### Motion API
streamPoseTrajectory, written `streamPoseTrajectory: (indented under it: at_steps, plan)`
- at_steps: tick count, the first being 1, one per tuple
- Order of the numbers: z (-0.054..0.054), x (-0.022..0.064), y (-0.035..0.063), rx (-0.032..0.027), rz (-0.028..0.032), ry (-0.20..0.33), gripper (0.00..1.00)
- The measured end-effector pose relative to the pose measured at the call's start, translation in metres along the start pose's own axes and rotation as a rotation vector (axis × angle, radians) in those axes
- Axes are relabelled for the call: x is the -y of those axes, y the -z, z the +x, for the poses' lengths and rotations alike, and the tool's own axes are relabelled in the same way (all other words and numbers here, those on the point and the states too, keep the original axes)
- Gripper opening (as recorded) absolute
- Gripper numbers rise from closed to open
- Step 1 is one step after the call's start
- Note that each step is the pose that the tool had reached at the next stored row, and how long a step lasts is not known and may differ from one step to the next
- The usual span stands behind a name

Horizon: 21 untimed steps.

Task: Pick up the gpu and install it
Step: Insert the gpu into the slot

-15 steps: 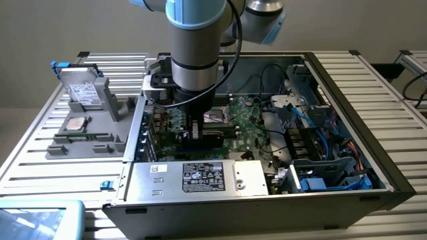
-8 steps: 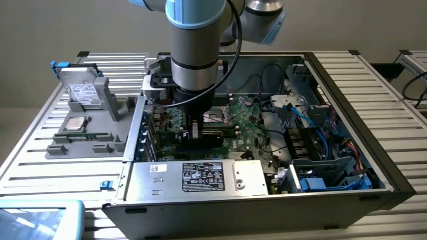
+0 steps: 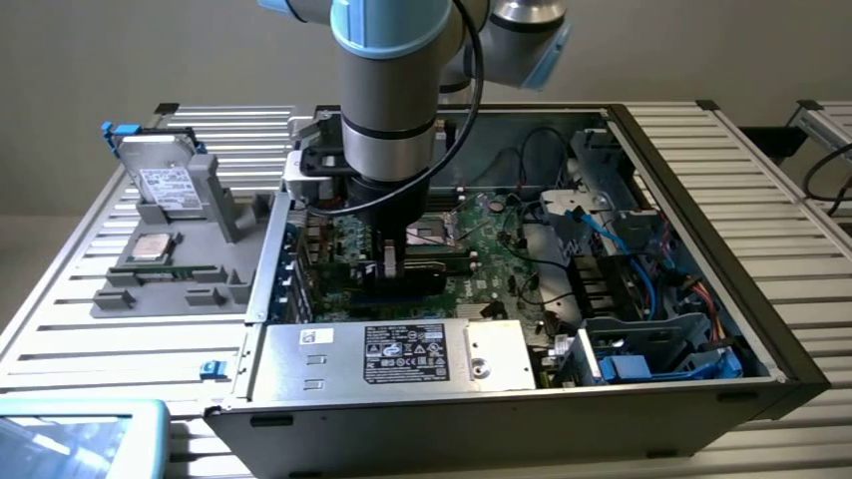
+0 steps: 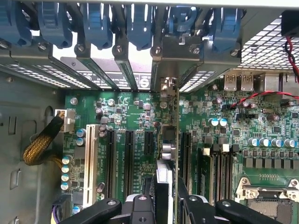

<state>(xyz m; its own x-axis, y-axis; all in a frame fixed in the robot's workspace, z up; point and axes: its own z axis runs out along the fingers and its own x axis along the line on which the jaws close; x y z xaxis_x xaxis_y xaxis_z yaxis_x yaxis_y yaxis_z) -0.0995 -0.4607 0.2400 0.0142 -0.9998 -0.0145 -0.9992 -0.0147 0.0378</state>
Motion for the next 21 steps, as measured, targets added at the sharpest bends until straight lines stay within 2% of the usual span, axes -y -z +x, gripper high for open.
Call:
streamPoseTrajectory:
  at_steps: [21]
  plan:
    - [0.0001, 0.0, -0.0003, 0.0015, 0.0006, -0.036, 0.28]
